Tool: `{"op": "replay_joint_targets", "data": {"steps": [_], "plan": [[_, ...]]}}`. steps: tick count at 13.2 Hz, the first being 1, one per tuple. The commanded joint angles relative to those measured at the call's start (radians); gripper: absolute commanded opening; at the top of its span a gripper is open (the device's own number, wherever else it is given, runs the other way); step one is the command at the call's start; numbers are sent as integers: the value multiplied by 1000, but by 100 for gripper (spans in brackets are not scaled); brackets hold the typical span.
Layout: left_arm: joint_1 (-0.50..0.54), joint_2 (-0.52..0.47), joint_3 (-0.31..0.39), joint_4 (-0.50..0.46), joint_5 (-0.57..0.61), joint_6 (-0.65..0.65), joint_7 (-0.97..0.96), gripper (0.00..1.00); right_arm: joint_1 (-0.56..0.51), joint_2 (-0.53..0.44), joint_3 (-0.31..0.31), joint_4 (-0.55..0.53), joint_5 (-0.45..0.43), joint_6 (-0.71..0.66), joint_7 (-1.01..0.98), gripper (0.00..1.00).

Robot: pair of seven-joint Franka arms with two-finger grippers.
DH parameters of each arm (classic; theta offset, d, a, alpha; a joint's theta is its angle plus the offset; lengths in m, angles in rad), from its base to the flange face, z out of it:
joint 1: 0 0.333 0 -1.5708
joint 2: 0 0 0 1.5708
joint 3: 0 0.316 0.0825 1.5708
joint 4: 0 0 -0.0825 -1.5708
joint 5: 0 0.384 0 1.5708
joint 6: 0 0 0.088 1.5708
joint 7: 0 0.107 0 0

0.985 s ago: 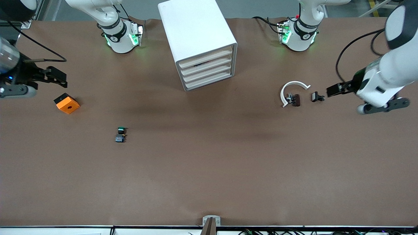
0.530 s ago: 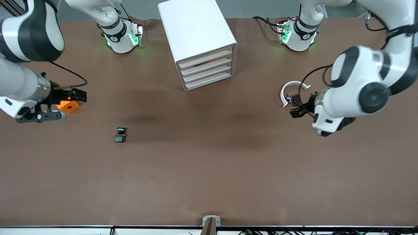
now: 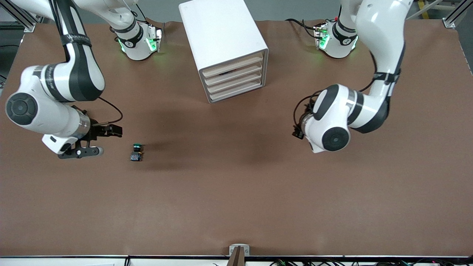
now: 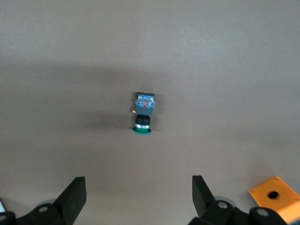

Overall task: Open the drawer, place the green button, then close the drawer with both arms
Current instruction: 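Reach the right gripper to the button while the left gripper nears the cabinet, then grasp the button with the right gripper while the left gripper hooks the drawer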

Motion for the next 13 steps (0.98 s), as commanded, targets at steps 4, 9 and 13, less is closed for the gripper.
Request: {"op": "replay_joint_targets", "data": {"steps": [4, 9, 13], "plan": [[-120, 151, 0, 22, -269, 109, -346, 100, 7, 125, -3, -107, 25, 321, 20, 100], [-176, 237, -1, 23, -444, 127, -410, 100, 25, 271, -5, -105, 82, 491, 23, 100], [-258, 260, -1, 22, -515, 124, -476, 100, 30, 326, -5, -107, 82, 545, 23, 100]]}}
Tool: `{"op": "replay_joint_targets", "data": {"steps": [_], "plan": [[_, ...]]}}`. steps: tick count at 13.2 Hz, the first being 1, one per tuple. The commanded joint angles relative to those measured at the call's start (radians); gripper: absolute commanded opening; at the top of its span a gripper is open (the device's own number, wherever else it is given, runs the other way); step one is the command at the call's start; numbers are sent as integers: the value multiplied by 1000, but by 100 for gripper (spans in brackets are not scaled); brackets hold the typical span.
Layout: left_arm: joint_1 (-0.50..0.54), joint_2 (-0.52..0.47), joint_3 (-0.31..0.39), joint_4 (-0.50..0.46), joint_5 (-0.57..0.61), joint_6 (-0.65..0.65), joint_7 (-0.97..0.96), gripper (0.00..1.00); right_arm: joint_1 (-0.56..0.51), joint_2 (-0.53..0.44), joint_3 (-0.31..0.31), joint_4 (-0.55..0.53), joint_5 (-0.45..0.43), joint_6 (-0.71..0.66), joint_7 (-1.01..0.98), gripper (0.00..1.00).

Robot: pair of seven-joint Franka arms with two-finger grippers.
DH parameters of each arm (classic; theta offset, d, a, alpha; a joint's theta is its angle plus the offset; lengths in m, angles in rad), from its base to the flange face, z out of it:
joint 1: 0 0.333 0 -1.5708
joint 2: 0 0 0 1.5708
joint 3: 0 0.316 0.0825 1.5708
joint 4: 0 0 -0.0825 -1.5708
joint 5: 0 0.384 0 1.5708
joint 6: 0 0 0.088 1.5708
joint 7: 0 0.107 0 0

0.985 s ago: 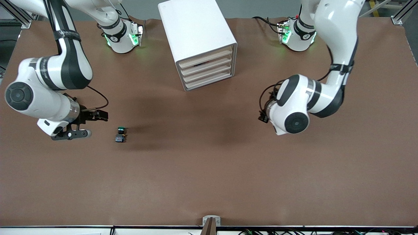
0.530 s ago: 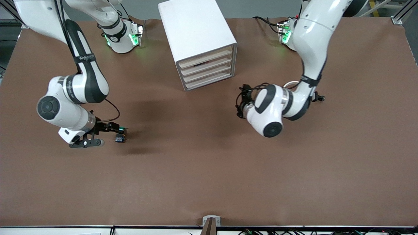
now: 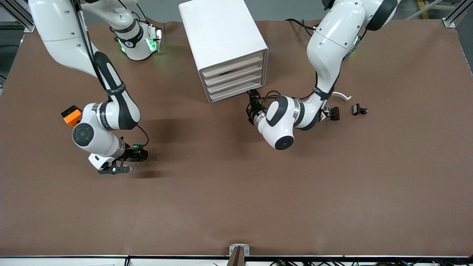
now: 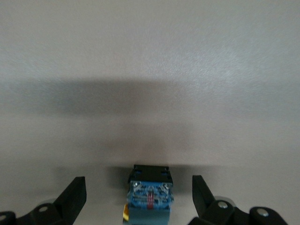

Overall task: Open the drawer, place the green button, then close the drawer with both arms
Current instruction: 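Grasp the button with the right gripper while the left gripper hooks the drawer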

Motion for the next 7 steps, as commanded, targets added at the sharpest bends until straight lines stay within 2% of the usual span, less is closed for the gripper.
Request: {"op": "replay_joint_targets", "data": {"steps": [1, 2, 4, 7], "plan": [[-45, 24, 5, 18, -48, -14, -61, 100, 9, 8, -6, 3, 21, -3, 6, 100], [-48, 26, 5, 18, -77, -31, -69, 100, 9, 8, -6, -2, 21, -8, 8, 100], [-62, 34, 5, 18, -96, -59, -72, 84, 7, 8, -6, -14, 21, -15, 8, 100], [-68, 47, 4, 18, -142, -85, -113, 74, 6, 8, -7, -23, 21, -20, 8, 100]]}}
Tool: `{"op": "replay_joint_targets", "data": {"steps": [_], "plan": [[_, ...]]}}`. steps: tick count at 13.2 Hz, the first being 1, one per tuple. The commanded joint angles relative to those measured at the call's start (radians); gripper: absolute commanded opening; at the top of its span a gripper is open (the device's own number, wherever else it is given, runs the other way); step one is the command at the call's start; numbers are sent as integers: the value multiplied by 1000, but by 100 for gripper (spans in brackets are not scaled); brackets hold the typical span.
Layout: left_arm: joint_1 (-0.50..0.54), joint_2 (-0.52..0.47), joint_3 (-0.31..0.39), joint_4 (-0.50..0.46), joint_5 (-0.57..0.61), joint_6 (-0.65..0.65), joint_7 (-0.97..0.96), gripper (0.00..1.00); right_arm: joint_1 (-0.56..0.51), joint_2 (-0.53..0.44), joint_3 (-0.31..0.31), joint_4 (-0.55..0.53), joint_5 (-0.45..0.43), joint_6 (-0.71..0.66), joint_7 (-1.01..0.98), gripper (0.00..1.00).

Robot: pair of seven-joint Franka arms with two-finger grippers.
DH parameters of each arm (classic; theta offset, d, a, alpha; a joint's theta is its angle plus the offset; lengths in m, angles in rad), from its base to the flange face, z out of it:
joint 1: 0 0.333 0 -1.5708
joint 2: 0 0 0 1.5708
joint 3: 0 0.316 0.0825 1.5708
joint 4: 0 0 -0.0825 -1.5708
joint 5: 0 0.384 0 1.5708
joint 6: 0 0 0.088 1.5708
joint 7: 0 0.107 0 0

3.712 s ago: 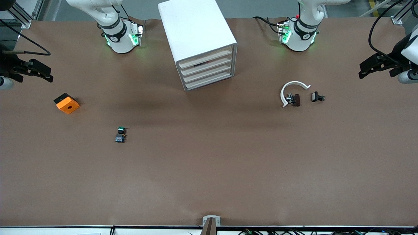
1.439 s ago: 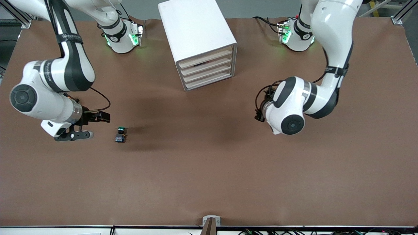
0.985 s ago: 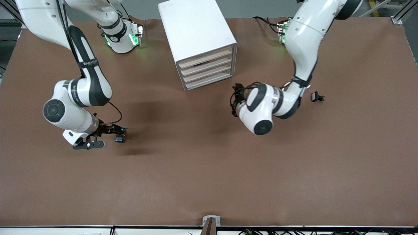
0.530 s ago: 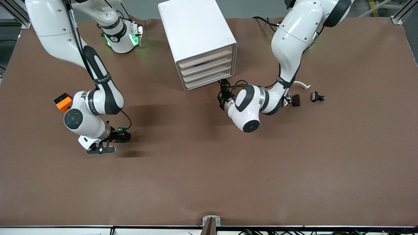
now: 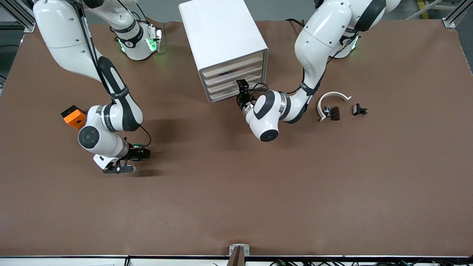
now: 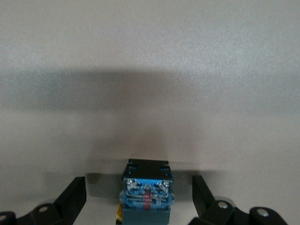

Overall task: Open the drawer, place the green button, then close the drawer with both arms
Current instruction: 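Pull the drawer out of the cabinet with the left gripper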

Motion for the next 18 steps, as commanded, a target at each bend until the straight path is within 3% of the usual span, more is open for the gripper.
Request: {"op": "replay_joint_targets", "data": {"steps": [1, 2, 4, 7, 10, 14, 15, 16, 17, 18], "plan": [[-6, 18, 6, 19, -62, -46, -44, 69, 4, -7, -5, -15, 21, -2, 6, 100], [-6, 19, 4, 18, -64, -51, -51, 68, 4, -7, -5, -14, 21, -2, 4, 100], [-15, 32, 4, 18, -74, -57, -58, 54, 4, -7, -5, -14, 21, 0, 4, 100], [-26, 50, 4, 19, -84, -59, -60, 44, 5, -7, -5, -14, 21, 0, 4, 100], [-20, 50, 6, 21, -85, -80, -60, 1, 4, -7, -5, -14, 21, 1, 4, 100], [-3, 50, 22, 25, -76, -79, -48, 0, 4, -7, -5, -14, 21, 3, 4, 100], [18, 50, 28, 39, -71, -79, -46, 0, 4, -7, -5, -14, 21, 9, 0, 94], [37, 50, 29, 56, -71, -79, -46, 0, 4, -7, -5, -12, 21, 6, 3, 50], [59, 51, 30, 73, -71, -79, -46, 0, 4, -7, -5, -12, 21, 9, -6, 35], [83, 52, 30, 84, -71, -77, -44, 0, 2, -7, -5, -12, 21, 7, -9, 30]]}}
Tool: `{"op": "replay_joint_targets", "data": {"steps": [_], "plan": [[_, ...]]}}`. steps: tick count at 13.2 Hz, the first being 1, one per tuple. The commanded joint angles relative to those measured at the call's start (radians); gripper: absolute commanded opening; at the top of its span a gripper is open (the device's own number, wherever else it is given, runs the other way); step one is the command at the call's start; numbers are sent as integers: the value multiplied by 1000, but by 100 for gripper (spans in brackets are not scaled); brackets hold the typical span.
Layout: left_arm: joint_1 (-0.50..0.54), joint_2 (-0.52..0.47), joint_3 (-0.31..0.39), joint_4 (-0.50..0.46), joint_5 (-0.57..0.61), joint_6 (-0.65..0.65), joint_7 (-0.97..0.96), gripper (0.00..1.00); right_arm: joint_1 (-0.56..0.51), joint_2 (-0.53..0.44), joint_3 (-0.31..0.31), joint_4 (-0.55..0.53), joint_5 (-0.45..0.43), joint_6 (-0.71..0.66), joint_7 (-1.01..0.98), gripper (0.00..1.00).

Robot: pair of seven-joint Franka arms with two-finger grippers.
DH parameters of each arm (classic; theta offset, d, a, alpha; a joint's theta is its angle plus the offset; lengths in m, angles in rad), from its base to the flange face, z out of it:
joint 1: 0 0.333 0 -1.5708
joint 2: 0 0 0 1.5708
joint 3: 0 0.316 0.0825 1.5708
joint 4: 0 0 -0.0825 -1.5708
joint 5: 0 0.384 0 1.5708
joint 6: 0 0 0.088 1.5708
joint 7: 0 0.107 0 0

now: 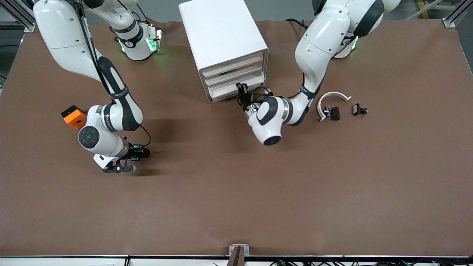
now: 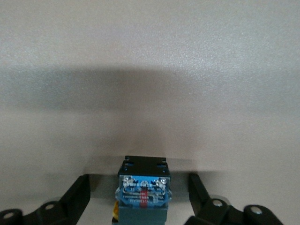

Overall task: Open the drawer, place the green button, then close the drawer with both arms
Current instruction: 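Pull the drawer out of the cabinet with the left gripper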

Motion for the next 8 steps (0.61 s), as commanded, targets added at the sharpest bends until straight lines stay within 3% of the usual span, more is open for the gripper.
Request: {"op": "replay_joint_targets", "data": {"steps": [1, 2, 4, 5, 6, 8], "plan": [[61, 8, 3, 56, 5, 7, 18, 0, 2, -7, -3, -9, 21, 2, -9, 29], [78, 10, 5, 69, 5, 12, 33, 0, 2, -7, -3, -9, 19, 2, -9, 26], [112, 20, 5, 92, 6, 21, 62, 0, 4, -7, -3, -8, 19, 1, -8, 8], [115, 25, 6, 96, 6, 26, 76, 0, 4, -7, -3, -8, 21, 1, -6, 8], [115, 25, 14, 98, 6, 32, 96, 16, 4, -7, -3, -8, 21, 1, -6, 9], [113, 20, 31, 96, 9, 32, 124, 79, 4, -7, -3, -8, 21, -1, -6, 9]]}}
